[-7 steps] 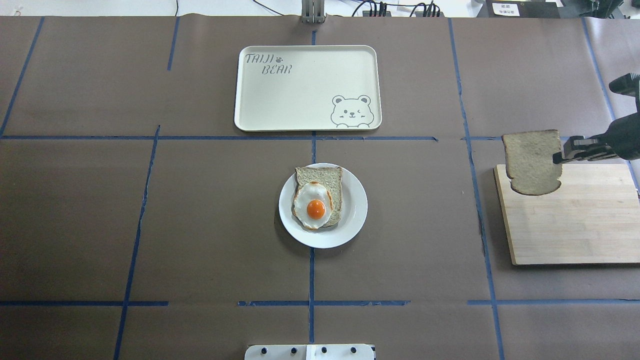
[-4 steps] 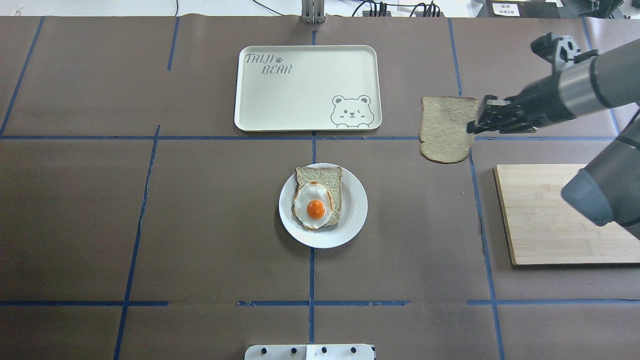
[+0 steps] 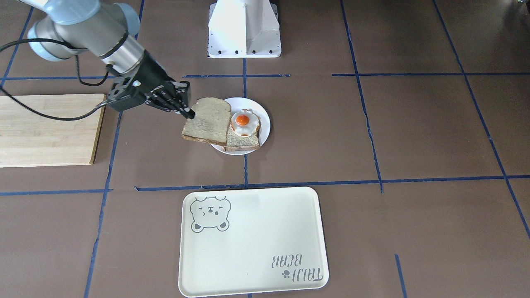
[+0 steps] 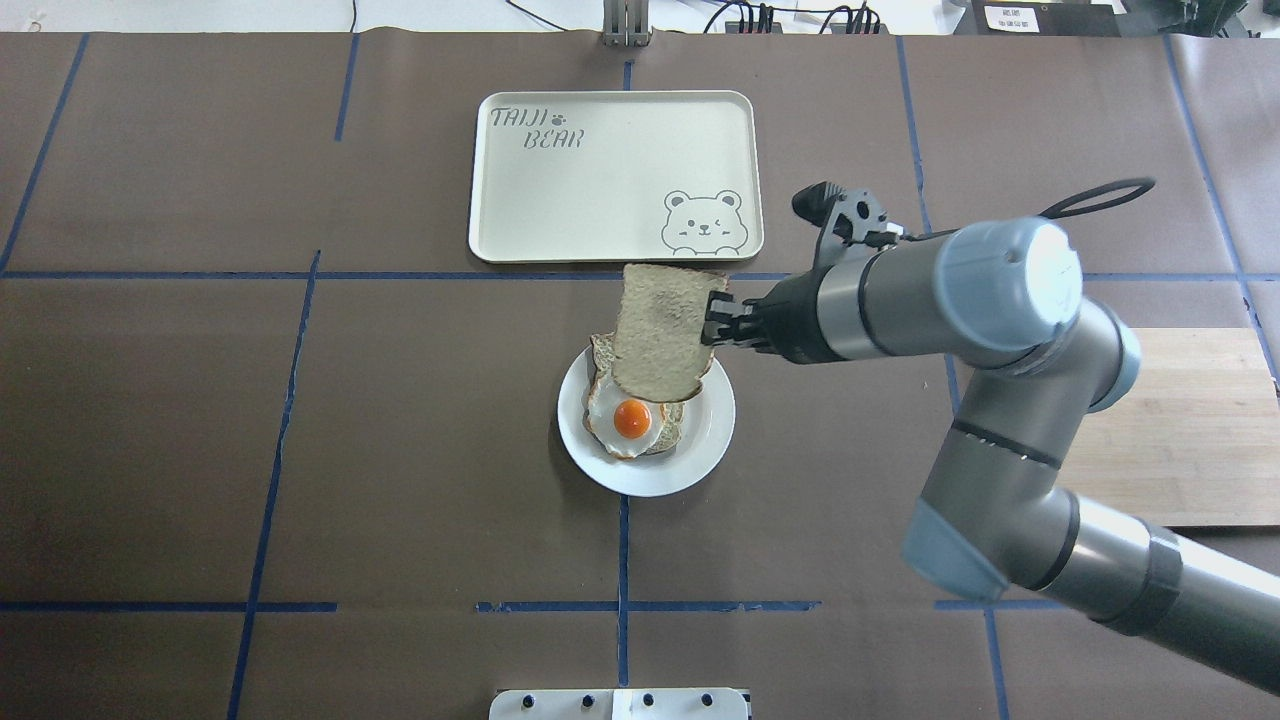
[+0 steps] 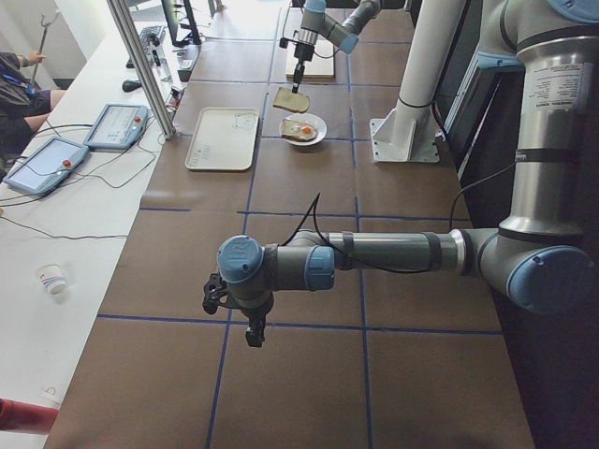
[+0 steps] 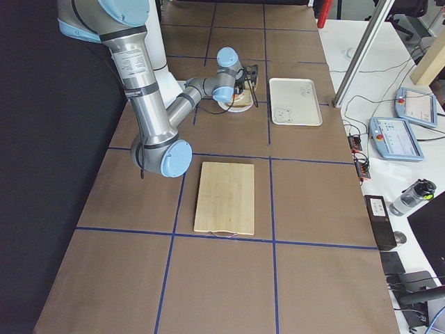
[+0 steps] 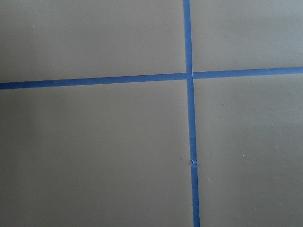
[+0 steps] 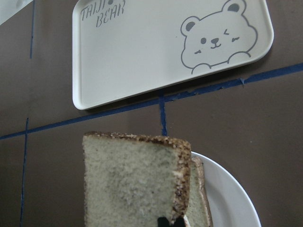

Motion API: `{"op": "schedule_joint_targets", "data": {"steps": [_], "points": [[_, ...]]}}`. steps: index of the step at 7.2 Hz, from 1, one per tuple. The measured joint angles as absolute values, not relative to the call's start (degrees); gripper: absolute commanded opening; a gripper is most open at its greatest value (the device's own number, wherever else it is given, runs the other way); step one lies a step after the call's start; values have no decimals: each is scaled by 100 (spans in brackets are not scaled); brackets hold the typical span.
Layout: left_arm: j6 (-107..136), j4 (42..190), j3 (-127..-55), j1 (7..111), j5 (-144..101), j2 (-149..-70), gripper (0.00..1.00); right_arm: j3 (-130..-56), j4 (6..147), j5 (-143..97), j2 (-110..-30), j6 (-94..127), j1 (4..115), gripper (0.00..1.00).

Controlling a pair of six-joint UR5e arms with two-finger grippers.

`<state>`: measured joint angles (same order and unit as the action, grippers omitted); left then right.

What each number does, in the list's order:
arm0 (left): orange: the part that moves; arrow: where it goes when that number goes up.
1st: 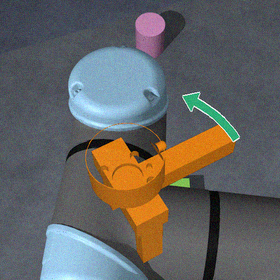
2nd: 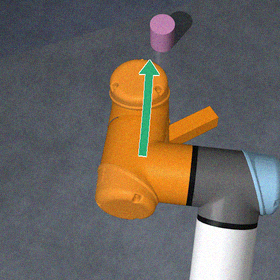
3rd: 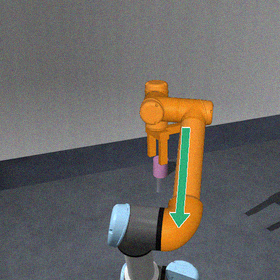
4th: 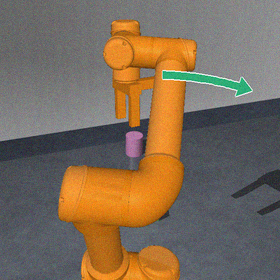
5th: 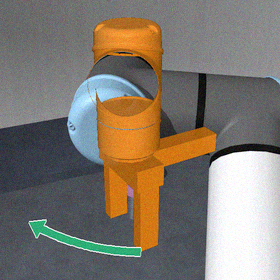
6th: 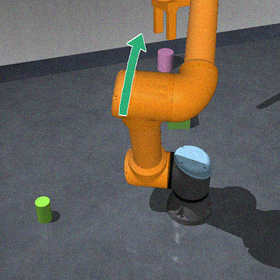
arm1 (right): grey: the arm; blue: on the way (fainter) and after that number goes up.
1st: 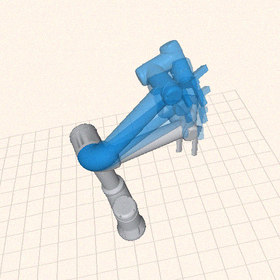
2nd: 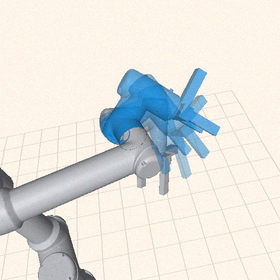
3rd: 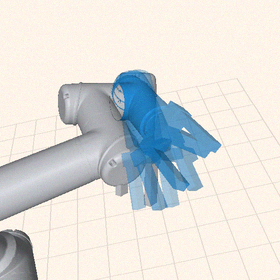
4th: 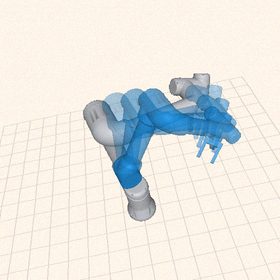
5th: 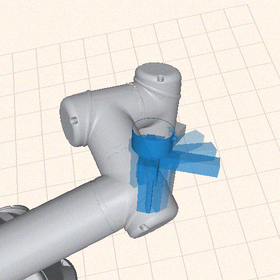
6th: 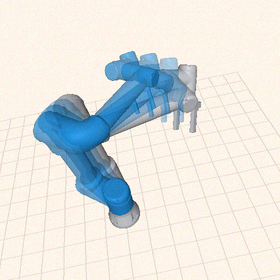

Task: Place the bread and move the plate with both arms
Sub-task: 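Lower the bread onto the egg on the plate and release it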

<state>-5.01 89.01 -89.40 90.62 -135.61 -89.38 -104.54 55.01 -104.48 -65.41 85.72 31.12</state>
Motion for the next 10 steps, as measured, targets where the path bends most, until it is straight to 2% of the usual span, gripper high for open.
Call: {"op": "schedule_joint_targets", "data": {"steps": [3,8,9,10], "points": [[-501,8903,-8927,9061,-13564,-8939,100,-9834,5494,-9819,-6165,8564,2551,0],[-455,8905,-8954,9061,-13579,-8941,100,-9738,5499,-9853,-6262,8539,2486,0],[-420,8907,-8970,9062,-13581,-8944,100,-9707,5501,-9858,-6288,8536,2483,3],[-402,8905,-8985,9062,-13585,-8946,100,-9673,5501,-9860,-6302,8535,2481,32]]}}
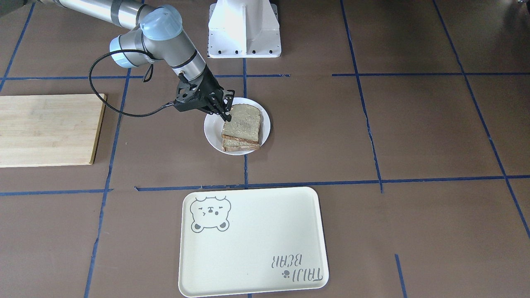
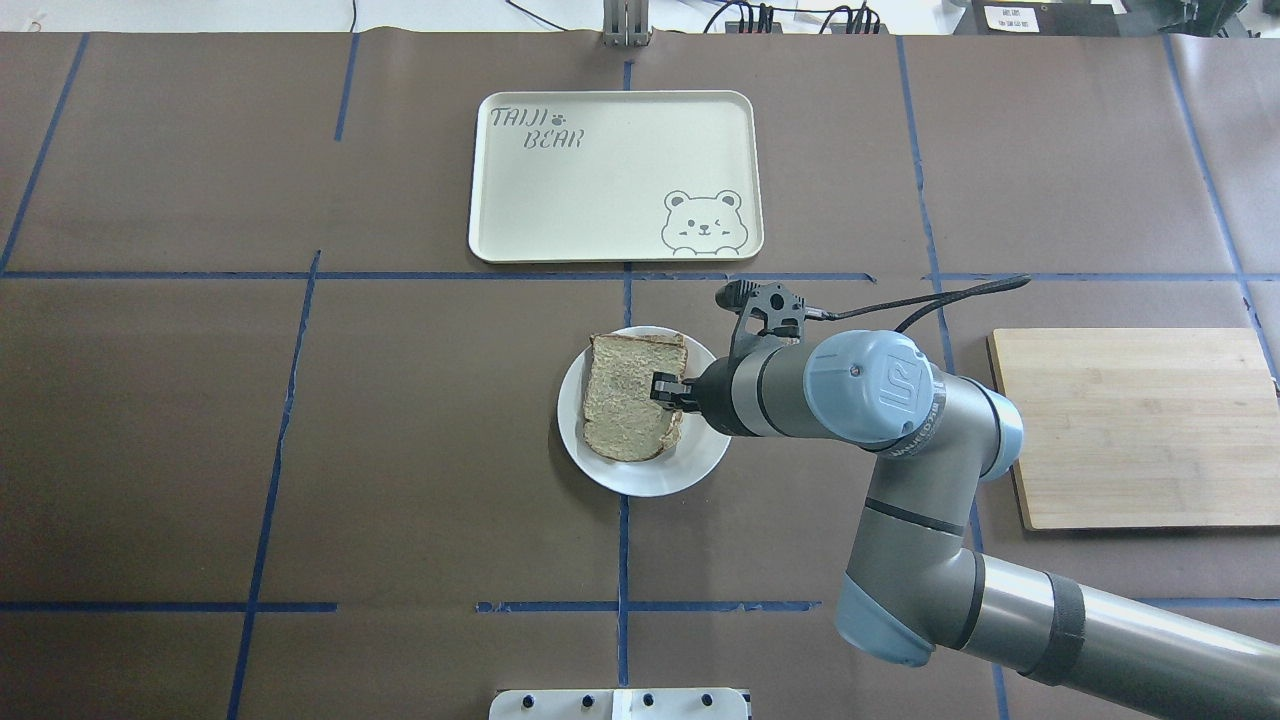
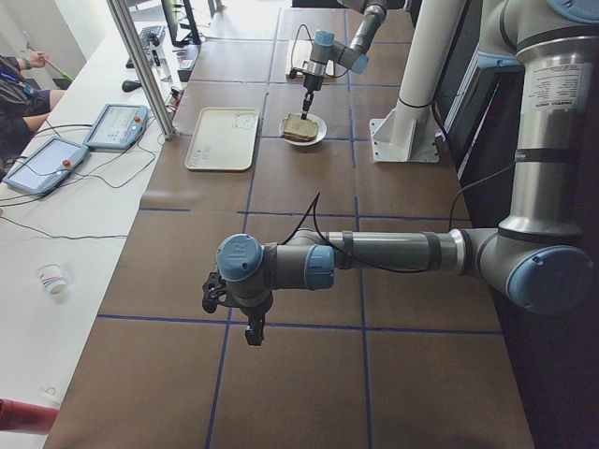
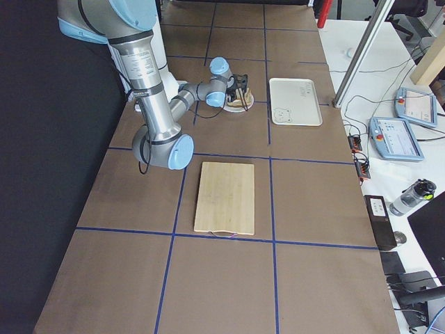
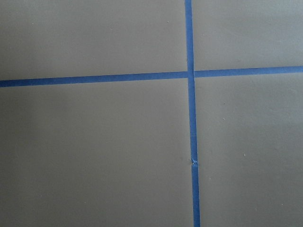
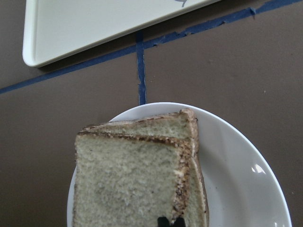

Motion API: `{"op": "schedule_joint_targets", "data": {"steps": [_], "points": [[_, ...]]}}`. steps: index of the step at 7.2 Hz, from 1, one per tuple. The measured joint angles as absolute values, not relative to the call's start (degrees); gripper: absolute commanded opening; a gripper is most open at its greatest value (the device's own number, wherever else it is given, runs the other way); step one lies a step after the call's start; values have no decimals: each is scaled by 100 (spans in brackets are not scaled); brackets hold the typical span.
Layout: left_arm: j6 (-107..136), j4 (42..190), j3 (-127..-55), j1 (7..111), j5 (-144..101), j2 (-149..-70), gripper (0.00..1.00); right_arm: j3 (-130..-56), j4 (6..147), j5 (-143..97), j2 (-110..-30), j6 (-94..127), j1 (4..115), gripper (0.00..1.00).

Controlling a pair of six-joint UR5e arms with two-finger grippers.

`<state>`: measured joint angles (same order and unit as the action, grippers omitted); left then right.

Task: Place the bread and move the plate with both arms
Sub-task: 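Lower the bread onto the egg on the plate and release it, then raise the right gripper away from the plate while the left arm reaches toward the plate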

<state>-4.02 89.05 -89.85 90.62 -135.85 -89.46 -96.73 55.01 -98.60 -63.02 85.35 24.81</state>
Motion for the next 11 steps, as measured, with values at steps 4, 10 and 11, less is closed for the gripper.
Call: {"op": "schedule_joint_targets", "data": {"steps": [4,10,11], "points": [[-387,8911,-9022,9062,-13593,-8954,100,-9669,5501,-9850,-6290,8578,2487,100],[1890,9831,-10089,8173,-13773,-9059,100,-10456,7534,-10885,-6315,7484,3765,100],[2879,10513,-10173,7809,-13911,-9061,100,-10741,8359,-10944,-6311,6884,3953,100]]}}
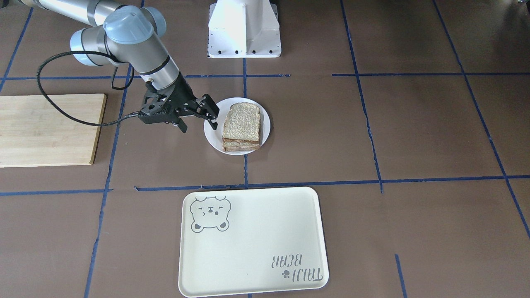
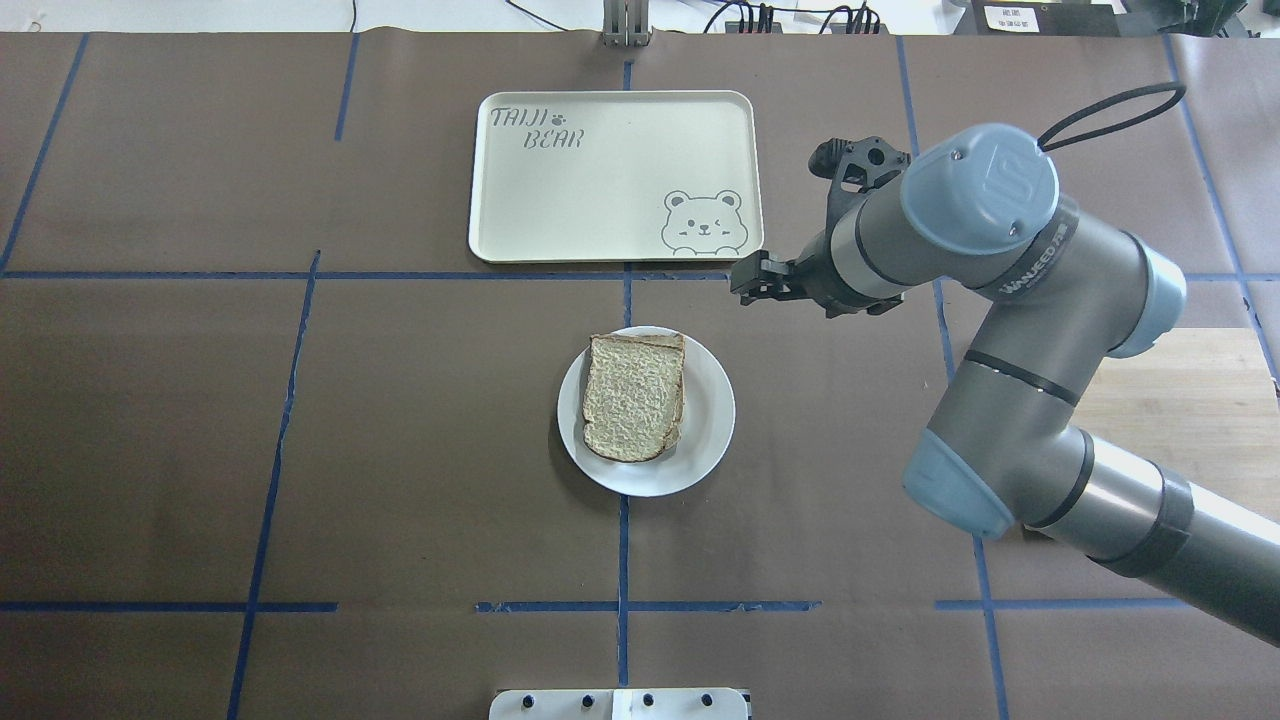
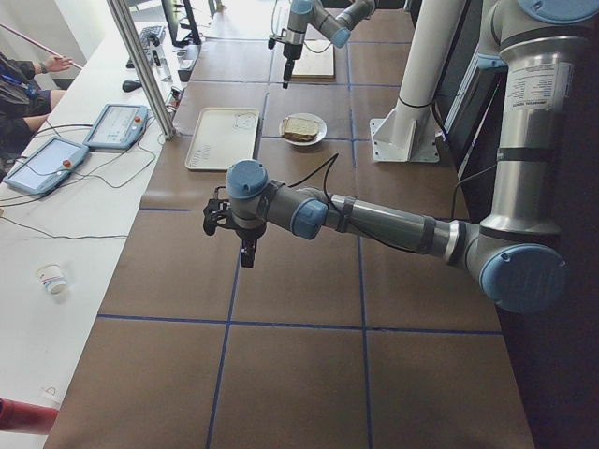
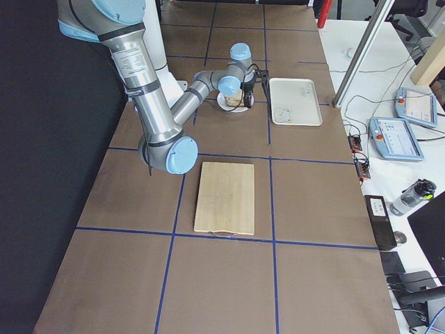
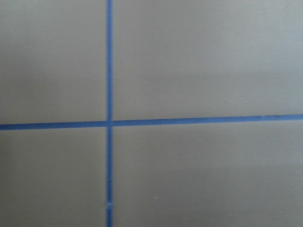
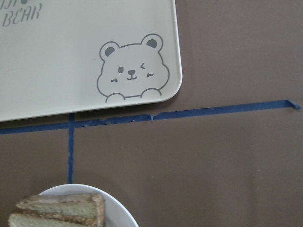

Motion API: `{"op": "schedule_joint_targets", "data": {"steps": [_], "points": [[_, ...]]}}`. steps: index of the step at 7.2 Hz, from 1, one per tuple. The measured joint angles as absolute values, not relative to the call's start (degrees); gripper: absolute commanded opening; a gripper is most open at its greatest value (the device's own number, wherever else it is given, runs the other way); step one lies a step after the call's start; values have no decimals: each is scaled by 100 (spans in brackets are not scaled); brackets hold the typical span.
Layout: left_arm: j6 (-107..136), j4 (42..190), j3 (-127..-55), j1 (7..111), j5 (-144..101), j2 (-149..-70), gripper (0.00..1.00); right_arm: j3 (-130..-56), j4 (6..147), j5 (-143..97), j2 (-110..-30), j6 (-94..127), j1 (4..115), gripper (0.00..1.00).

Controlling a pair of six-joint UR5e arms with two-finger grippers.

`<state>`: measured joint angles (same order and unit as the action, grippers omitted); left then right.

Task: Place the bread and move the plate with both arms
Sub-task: 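Raise the right gripper away from the plate while the left arm reaches toward the plate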

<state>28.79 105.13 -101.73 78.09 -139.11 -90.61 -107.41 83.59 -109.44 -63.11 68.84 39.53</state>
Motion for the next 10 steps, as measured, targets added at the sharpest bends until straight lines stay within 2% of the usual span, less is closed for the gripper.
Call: {"op": "schedule_joint_targets", "data": {"steps": [2,5,7,10], "points": [[5138,12143,-10148,6979,-13961,-9185,100,-11178,9615,-11007,-6387,5678,4353,100],[7593,13241,-10116,5666,-13091,-9862,98,-11332,10052,-11610,-6961,4036,5178,100],[8921,14248,-10001,4693,-12182,-10079,77,-11322,10050,-12037,-7315,3379,5665,100],[9617,14847,-9506,3734,-11558,-10726,59,-11306,10046,-12470,-7532,3125,5953,100]]}}
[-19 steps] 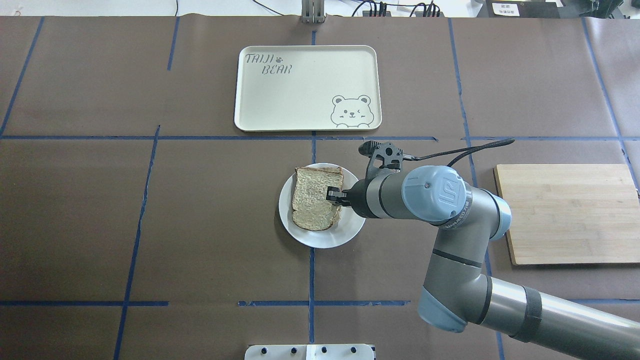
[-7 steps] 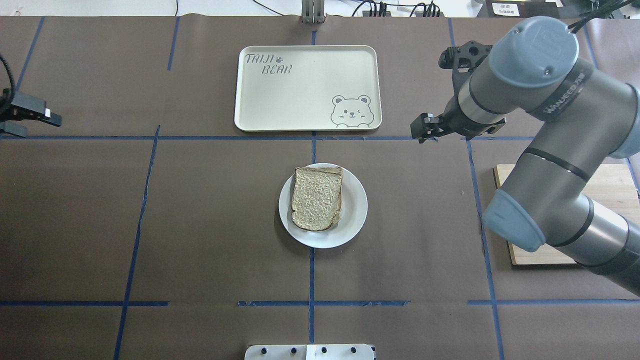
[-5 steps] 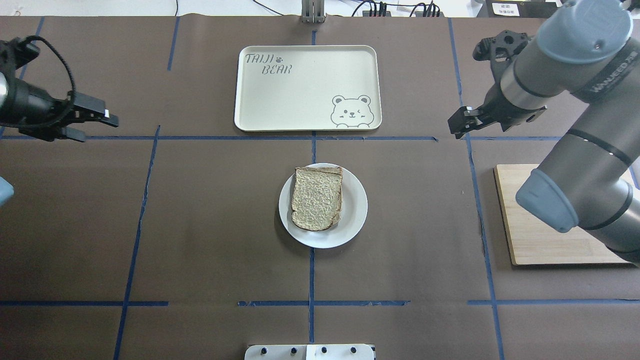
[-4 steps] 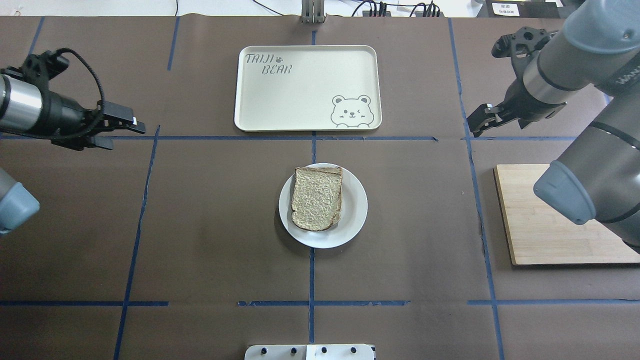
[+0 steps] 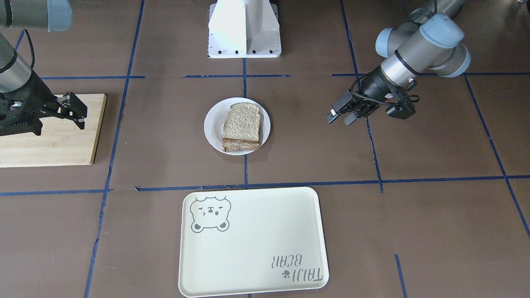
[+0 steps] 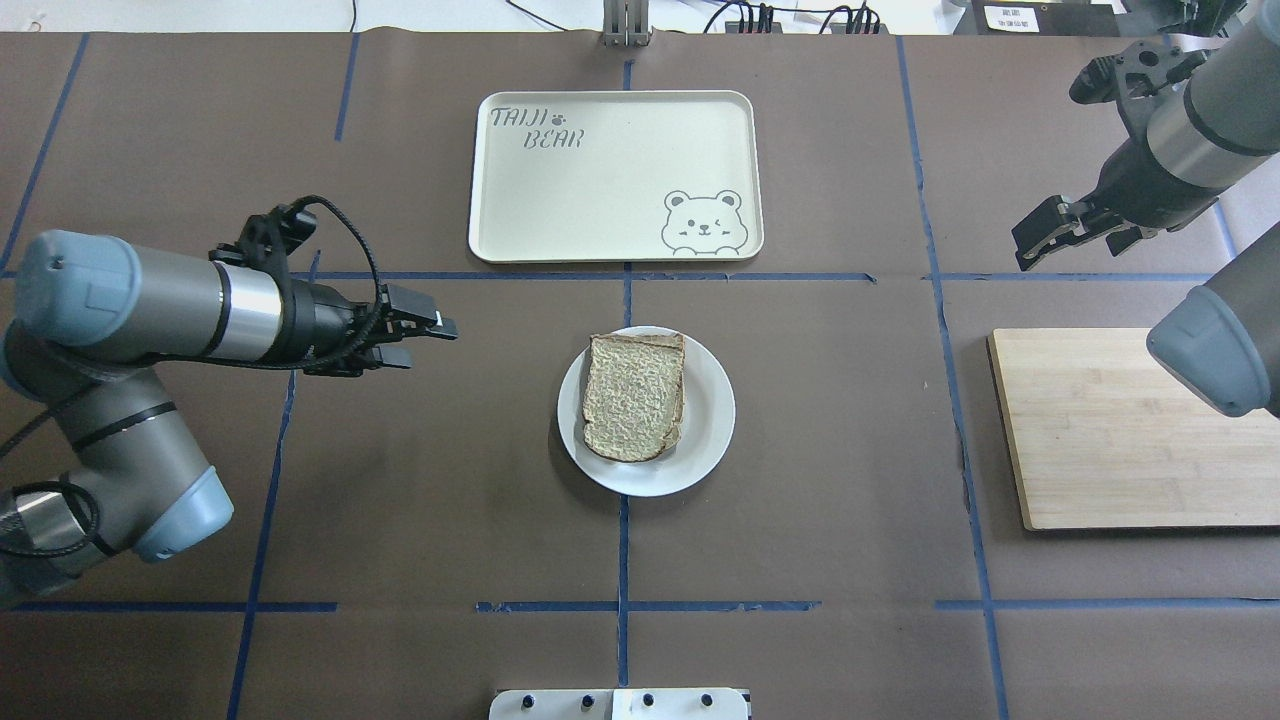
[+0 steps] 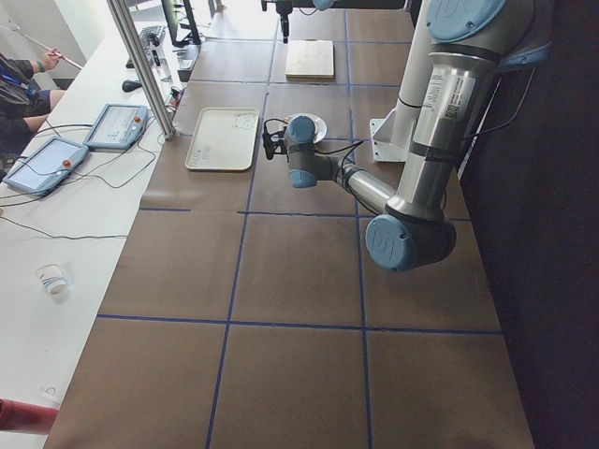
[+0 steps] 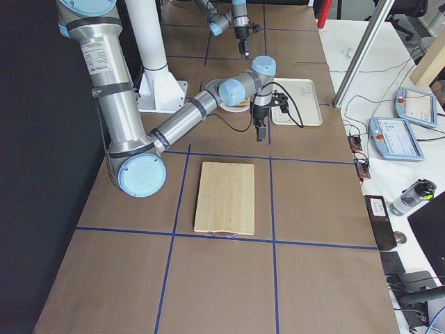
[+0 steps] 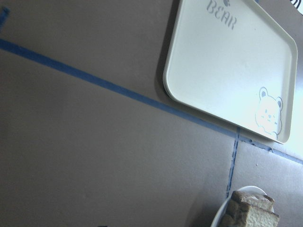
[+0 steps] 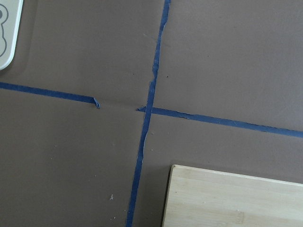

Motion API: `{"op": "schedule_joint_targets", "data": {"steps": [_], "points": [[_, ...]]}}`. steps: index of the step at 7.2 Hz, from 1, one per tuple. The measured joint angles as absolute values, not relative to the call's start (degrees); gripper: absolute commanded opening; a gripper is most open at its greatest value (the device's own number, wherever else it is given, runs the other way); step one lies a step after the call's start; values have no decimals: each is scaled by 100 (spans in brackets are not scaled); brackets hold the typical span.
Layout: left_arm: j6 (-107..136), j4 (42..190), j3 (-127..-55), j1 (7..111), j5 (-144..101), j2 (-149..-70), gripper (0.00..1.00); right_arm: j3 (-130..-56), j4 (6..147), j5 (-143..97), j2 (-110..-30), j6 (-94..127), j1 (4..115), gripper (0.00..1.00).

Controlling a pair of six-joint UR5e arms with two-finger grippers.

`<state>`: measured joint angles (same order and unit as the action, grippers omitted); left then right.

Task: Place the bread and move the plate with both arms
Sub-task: 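Raise the right gripper away from the plate while the left arm reaches toward the plate, then close the left gripper on the rim of the white plate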

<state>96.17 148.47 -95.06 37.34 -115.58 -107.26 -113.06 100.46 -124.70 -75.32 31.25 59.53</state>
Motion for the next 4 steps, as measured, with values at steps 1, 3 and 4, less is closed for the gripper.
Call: {"op": "schedule_joint_targets", "data": {"steps": [1,3,4], "points": [[9771,15014,-9379,3485,-11395,-10901,56,-11306,10046,-12548,-7550,3121,5980,100],[10074,15335,-9160,3033,-10934,-11116,51,-11304,10046,-12590,-7557,3120,5991,100],[10116,15672,-8915,2923,-10816,-11181,48,-11303,10046,-12593,-7558,3122,5994,100]]}}
